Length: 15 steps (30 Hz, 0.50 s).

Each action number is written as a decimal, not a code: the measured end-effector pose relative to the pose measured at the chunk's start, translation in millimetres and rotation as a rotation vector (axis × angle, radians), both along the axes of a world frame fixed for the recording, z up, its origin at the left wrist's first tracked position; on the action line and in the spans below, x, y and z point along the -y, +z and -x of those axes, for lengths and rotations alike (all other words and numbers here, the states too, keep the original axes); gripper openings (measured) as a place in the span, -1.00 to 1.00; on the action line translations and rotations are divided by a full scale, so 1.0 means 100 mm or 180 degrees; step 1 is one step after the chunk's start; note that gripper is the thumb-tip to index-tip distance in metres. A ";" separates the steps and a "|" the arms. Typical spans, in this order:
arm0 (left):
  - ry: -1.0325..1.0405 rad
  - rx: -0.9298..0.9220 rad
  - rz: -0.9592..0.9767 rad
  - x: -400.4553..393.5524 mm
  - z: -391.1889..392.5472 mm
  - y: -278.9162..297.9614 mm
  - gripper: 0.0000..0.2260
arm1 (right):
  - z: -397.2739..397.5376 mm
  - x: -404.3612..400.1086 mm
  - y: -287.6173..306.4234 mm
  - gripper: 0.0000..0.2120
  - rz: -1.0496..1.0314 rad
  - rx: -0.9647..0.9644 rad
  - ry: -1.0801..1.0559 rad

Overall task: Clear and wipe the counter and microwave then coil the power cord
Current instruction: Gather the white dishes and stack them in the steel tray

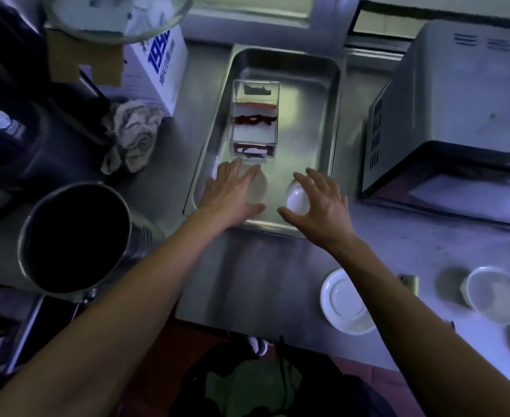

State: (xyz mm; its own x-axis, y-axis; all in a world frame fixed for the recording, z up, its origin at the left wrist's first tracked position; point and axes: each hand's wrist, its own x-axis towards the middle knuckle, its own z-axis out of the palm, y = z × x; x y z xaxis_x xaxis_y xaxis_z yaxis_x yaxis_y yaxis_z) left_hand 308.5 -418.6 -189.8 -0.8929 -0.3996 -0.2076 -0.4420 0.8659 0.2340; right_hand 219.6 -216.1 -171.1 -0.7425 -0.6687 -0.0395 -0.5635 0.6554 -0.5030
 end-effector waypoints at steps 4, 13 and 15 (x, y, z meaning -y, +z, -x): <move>0.0036 0.0036 -0.0006 0.08 0.17 -0.04 -0.18 | 0.20 0.08 -0.12 -0.23 -0.0223 -0.0035 0.0155; -0.0037 0.0184 -0.0217 0.38 0.53 -0.25 -0.19 | 0.50 0.33 -0.22 -0.22 -0.0384 0.0025 0.0165; -0.0083 0.0111 -0.0229 0.46 0.60 -0.27 -0.20 | 0.54 0.38 -0.23 -0.23 -0.0397 0.0051 0.0118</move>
